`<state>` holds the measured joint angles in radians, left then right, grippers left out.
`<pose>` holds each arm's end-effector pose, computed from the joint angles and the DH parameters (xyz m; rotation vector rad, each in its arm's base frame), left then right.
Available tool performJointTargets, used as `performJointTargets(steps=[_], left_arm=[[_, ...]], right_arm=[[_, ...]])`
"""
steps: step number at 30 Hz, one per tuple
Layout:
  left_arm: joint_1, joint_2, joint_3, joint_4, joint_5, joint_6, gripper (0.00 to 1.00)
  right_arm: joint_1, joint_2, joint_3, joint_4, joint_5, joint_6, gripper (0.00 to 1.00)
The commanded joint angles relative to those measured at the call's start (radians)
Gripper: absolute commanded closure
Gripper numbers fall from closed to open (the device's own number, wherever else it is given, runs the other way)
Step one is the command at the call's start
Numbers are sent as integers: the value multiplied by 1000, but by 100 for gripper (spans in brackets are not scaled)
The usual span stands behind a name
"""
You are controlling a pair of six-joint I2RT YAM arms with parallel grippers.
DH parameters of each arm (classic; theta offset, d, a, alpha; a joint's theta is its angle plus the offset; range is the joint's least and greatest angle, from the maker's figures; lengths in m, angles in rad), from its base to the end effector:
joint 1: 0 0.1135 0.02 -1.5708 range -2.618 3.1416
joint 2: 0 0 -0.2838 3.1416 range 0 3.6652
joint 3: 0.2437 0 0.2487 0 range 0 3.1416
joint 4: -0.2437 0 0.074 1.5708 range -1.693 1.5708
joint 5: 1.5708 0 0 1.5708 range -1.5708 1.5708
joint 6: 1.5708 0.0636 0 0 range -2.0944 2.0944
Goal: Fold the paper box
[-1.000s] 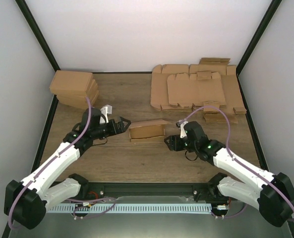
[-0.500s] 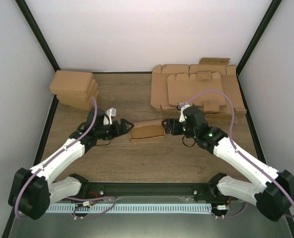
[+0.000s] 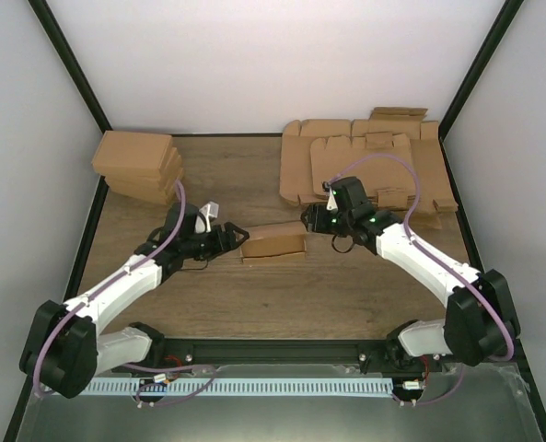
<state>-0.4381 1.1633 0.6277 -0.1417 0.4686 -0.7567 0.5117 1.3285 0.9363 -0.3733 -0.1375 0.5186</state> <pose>0.2120 -0.1310 0.2206 -0.1104 2.4270 -1.1268 0.2544 0.1529 0.2573 -0.0627 2.4257 0.6543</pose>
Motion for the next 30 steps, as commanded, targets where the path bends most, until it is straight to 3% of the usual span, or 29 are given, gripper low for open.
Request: performJointTargets(steps=[1,8,20,30], left_arm=[[4,21,-20,40,0,3,23],[3,57,-39,55,21,13,36],[3,132,-81,34,32,42,37],[2,149,-78,35,40,54,36]], right_arm=[[-1,8,1,53,-140,32,45],[-1,19,-54,82,-191,37,57],[-1,68,-185,148,-215,35,62],[-1,87,-200,159,-246,46,68]])
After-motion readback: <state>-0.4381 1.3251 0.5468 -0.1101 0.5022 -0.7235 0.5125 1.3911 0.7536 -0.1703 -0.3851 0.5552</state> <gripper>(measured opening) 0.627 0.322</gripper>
